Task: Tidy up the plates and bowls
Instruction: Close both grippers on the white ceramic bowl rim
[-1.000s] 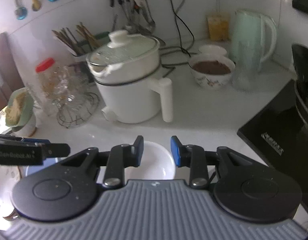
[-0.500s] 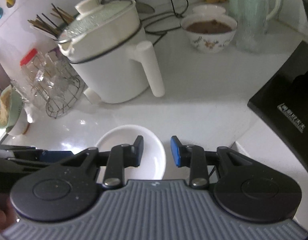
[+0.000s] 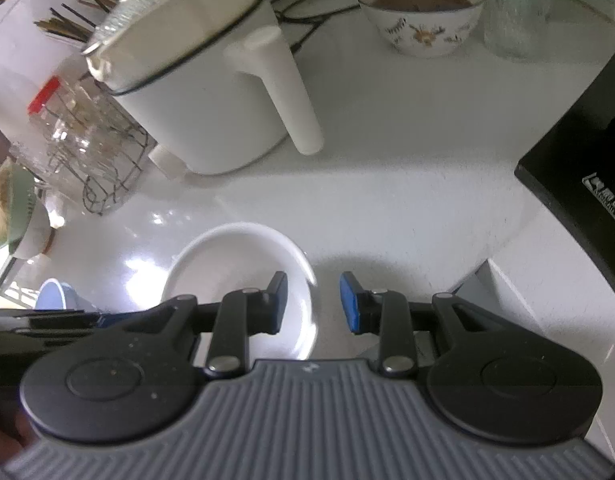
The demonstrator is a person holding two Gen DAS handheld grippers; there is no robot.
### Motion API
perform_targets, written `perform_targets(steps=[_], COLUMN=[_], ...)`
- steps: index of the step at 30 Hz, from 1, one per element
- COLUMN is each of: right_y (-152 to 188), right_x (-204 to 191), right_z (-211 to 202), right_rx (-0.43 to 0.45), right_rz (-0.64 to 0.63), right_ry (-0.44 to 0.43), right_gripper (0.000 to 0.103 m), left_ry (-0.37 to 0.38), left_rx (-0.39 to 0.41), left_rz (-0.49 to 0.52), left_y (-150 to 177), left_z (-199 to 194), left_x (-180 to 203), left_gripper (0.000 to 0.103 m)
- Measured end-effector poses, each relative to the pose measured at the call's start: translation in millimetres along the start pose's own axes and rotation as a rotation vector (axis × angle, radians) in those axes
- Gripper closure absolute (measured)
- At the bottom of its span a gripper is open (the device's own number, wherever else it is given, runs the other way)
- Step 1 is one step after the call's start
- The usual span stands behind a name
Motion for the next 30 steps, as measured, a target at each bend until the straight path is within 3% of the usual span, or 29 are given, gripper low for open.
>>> perform_targets(steps=[3,7,15,25,30], right_y=[2,3,3,-4,-8], right_x=[1,2,1,-14,-17], right_z=[5,5,-4,-40,-56], right_rx=[-0.024,-0.033,-0.02,0.019,0.025], right_rz=[0.011,0.018,0.026,0.018,0.083], right_ry=[-0.018,-0.035,-0.047,-0.066,-0.081], right_gripper=[0.08,0.089,0.089,0.089,0.088], left_ry=[0.004,0.017,0.069,0.111,0.137], left_rx=[0.003,0.009,0.002,0.042,0.082], left_rz=[-0.006,-0.014,-0.054,-0.034,-0.006], left_y=[-2,-3,-8,-25,-36], left_z=[3,1,-13,-62,-84], left_x=[-2,-3,-6,0,2], left_gripper=[0.091,0.092,0.092,0.092,0.092])
Point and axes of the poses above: each gripper's, at about its wrist camera, not at the fingertips, and z roughly the way its jaws point, x to its right, y to its underside, the point moved 4 cm from there along z, roughly the way its jaws point, and after that the axes turned 7 degrees about x, right-handed, at the moved point
